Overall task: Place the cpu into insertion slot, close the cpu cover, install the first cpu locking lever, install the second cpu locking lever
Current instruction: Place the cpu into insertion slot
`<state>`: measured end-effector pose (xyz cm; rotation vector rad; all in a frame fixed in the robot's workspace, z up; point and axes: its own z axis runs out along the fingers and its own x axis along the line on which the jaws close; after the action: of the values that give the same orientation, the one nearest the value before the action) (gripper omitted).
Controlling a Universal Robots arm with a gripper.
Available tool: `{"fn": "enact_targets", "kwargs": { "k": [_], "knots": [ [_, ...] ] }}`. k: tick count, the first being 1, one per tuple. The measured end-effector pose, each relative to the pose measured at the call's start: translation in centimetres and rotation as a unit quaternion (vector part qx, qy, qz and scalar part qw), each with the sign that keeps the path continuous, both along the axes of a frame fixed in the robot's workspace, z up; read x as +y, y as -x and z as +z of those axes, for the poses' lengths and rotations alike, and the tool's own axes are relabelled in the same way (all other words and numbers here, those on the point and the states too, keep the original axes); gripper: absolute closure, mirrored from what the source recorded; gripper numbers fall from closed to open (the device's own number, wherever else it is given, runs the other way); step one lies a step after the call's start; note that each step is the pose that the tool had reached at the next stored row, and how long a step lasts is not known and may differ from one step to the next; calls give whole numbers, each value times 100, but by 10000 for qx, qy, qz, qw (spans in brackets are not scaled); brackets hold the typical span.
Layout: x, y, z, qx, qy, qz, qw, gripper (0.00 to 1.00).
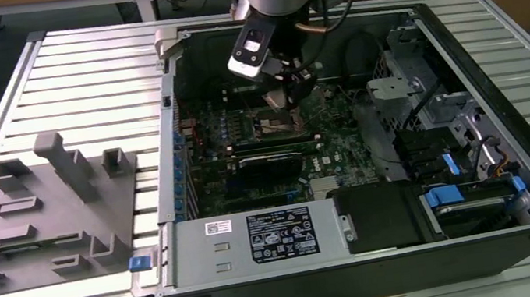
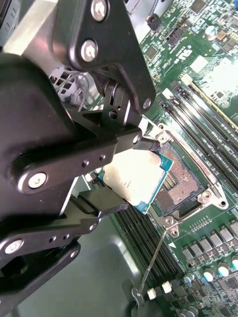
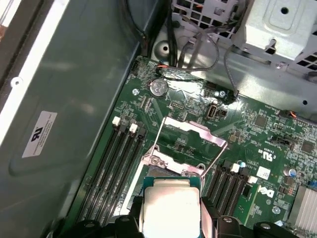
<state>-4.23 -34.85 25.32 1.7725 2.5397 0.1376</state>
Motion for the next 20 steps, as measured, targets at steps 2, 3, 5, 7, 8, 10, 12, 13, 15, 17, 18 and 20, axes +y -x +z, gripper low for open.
{"fn": "enact_targets", "kwargs": {
  "k": [2, 3, 5, 7, 8, 10, 12, 13, 15, 17, 18, 20],
  "knots": [
    [0, 0, -1, 0, 0, -127, 9999, 46],
    [0, 0, -1, 0, 0, -183, 9998, 46],
    [0, 0, -1, 1, 0, -205, 9998, 46],
    [0, 0, -2, 0, 0, -206, 9998, 46],
    [0, 0, -2, 0, 0, -206, 9998, 46],
    [0, 0, -2, 0, 0, -209, 9998, 46],
    [0, 0, -2, 0, 0, -225, 9997, 46],
    [0, 0, -2, 0, 0, -234, 9997, 46],
    [0, 0, -2, 0, 0, -265, 9996, 46],
    [0, 0, -2, 0, 1, -321, 9995, 46],
    [0, 0, -2, 0, 2, -357, 9994, 46],
    [0, -1, -2, 0, 3, -452, 9990, 46]
  ]
}}
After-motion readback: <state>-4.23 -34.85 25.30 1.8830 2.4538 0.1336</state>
